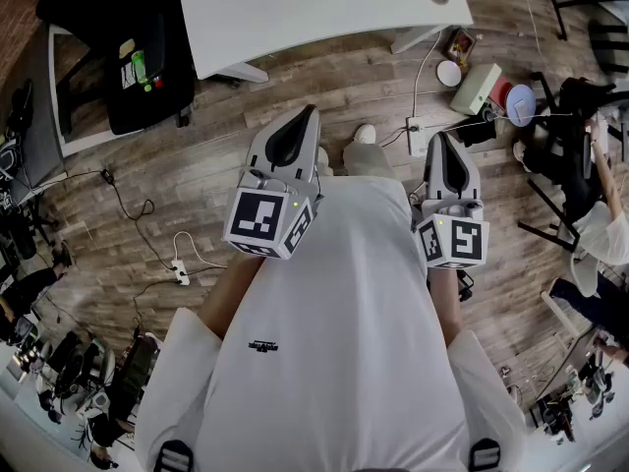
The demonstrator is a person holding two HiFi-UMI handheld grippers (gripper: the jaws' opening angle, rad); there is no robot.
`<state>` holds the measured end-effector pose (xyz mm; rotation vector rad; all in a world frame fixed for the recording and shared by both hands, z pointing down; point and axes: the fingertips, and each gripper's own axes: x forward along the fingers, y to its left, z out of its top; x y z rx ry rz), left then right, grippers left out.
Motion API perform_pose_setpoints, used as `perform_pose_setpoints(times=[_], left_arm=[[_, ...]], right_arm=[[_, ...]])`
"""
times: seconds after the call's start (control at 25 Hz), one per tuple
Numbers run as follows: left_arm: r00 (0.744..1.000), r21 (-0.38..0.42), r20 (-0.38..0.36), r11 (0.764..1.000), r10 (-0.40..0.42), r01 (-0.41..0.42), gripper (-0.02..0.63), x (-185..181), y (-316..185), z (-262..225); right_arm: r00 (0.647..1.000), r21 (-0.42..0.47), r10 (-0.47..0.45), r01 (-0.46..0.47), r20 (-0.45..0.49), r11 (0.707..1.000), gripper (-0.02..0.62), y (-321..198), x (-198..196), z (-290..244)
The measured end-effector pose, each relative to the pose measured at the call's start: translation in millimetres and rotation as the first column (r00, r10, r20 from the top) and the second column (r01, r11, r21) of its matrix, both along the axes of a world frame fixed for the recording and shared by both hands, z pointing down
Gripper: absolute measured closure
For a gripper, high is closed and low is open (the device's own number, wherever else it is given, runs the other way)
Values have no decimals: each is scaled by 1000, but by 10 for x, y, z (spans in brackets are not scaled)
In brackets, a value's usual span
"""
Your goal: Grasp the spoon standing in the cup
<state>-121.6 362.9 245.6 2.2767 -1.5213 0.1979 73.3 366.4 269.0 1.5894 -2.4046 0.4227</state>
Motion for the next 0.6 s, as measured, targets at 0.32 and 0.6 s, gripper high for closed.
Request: perform_pose_setpoints(times=[0.32,0.6], left_arm=[[1000,15,13,1000,-27,27,595,417,-159,-126],[997,3,41,998,-64,64,595,736,-470,-45]], right_arm=[[998,58,-55,53,37,997,592,-283,249,-147],[990,85,-113,105,90,991,592,-607,494,-66]])
